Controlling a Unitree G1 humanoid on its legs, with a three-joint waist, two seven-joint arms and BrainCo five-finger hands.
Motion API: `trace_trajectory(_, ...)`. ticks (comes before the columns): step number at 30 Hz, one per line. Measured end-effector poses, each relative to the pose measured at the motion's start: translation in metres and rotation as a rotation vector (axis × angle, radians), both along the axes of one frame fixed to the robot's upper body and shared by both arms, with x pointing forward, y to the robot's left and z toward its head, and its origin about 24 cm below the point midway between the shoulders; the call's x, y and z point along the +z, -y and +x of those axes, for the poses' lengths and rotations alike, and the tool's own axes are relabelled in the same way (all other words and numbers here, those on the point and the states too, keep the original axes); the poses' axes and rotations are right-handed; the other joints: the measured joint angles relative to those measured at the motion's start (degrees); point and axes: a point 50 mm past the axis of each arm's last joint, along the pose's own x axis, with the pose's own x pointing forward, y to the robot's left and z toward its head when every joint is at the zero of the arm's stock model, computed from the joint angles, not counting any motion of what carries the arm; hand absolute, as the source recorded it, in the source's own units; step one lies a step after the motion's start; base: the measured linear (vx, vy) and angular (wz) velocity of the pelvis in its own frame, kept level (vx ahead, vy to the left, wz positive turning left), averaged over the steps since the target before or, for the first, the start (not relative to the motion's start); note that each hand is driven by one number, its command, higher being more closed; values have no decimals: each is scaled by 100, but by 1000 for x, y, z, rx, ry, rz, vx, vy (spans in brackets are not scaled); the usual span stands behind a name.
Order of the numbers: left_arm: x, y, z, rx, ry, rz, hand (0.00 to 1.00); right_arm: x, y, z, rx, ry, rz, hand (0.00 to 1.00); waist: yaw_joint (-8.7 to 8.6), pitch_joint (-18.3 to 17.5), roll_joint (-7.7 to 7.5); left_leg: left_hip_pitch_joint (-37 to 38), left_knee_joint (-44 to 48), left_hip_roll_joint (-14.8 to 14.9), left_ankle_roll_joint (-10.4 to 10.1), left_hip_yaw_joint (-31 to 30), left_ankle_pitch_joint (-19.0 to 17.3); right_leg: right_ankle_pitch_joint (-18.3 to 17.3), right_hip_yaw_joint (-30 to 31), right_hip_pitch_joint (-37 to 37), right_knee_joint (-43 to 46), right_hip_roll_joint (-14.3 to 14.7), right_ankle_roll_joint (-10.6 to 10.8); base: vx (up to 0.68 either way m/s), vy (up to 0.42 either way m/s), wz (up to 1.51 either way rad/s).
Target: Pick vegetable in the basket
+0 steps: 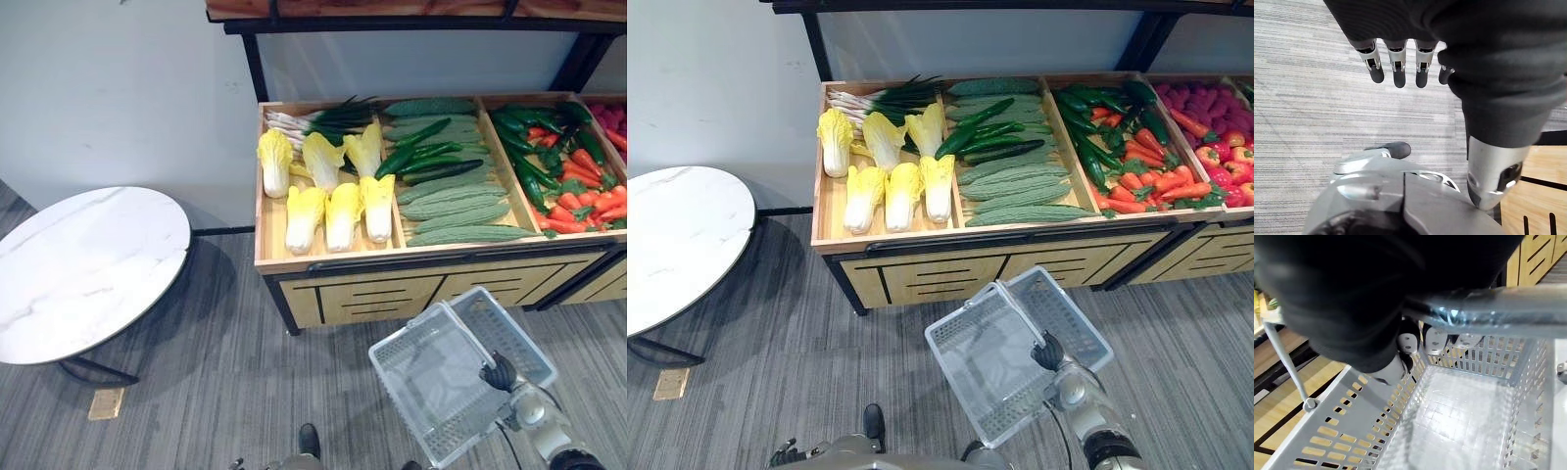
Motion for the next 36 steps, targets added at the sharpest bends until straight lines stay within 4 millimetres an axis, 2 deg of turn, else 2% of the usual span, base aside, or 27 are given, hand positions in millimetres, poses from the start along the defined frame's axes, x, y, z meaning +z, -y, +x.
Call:
trace_trajectory(4, -1, 0, -7, 4, -17, 0, 0, 0, 11, 0, -64, -3, -3, 100, 2, -19, 59, -7, 0, 3, -14, 13, 12, -103, 283, -194, 105, 8, -12, -16, -6, -20)
trace_trajectory(7, -1, 0, -6, 2, -15, 0, 0, -3, 25, -9, -144, -18, 0, 100, -71, -34, 96, 8, 0, -6, -13, 32, 11, -111, 364, -205, 100, 14, -24, 29, 3, -11)
trace_trajectory(9, -1, 0, -5, -20, -18, 5, 0, -1, 38, -14, -197, -25, -12, 100, -134, -42, 109, 2, 1, -17, -9, 82, 9, -93, 517, -273, 100, 37, -24, 60, 10, -15)
trace_trajectory(12, -1, 0, -5, -36, -20, 8, 0, 7, 69, -28, -295, -51, -67, 100, -174, -53, 136, 127, 0, -33, 35, 204, 5, -48, 755, -270, 65, 94, -9, 66, 2, -29)
trace_trajectory(13, -1, 0, -5, -36, -20, 7, 0, 7, 71, -29, -301, -51, -71, 100, -184, -54, 138, 134, 0, -33, 34, 206, 4, -47, 773, -271, 62, 95, -7, 79, -2, -27)
trace_trajectory(16, -1, 0, -5, -40, -25, 3, 0, 17, 100, -45, -405, -71, -119, 100, -336, -112, 236, 211, -3, -24, 10, 188, -13, -4, 944, -279, -22, 130, 2, 95, -11, -29)
trace_trajectory(20, -1, 2, -3, -54, -20, 2, 0, 25, 118, -56, -489, -54, -141, 100, -482, -178, 339, 230, -3, -3, 0, 201, -20, 72, 988, -259, -118, 166, 3, 47, 1, -10)
trace_trajectory(26, 3, 3, 14, -88, 42, 10, 0, 28, 128, -71, -554, -53, -150, 100, -575, -202, 438, 308, -4, 32, -32, 166, -112, 98, 981, -168, -221, 191, 23, 2, 6, -2)
trace_trajectory(30, 14, 1, 39, -124, 162, 40, 0, 26, 132, -87, -593, -54, -153, 100, -594, -203, 439, 292, -4, -7, -20, 168, -174, 93, 992, -141, -303, 169, 67, 9, 7, 0)
trace_trajectory(32, 19, -3, 47, -133, 203, 59, 0, 22, 128, -92, -601, -62, -138, 100, -605, -203, 439, 293, -4, -10, -15, 171, -186, 98, 999, -141, -306, 150, 75, 46, 15, -1)
trace_trajectory(36, 26, -6, 60, -138, 257, 86, 0, 1, 109, -103, -648, -91, -55, 100, -608, -200, 435, 303, -2, -41, 14, 187, -169, 156, 1029, -119, -302, 151, 87, 95, 11, -3)
